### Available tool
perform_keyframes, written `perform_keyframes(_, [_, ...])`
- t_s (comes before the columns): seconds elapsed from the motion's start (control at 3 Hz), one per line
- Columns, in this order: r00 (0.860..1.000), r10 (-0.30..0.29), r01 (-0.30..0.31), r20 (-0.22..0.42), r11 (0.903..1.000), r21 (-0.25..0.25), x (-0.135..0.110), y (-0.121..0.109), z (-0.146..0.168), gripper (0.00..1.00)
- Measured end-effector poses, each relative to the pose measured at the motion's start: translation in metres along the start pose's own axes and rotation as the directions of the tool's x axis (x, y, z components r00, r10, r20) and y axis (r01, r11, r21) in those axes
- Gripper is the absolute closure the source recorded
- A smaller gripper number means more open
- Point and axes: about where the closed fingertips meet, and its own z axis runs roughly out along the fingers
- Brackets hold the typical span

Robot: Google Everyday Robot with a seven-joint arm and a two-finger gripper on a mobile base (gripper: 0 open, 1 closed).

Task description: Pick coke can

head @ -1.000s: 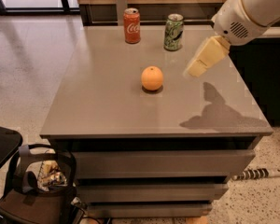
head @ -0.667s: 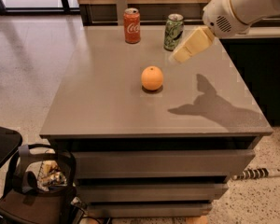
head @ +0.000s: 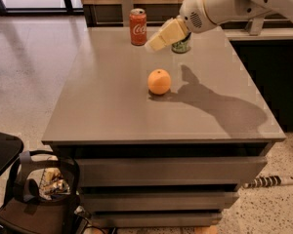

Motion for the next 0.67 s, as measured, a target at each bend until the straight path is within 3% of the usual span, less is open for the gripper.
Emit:
perform_keyframes(0.33, [1.0,0.0,0.0,0.0,1.0,0.0,0.0,0.0,0.0,0.0])
perform_keyframes(0.67, [1.0,0.0,0.0,0.03,0.9997,-0.026,-0.007,-0.009,0.029,0.0])
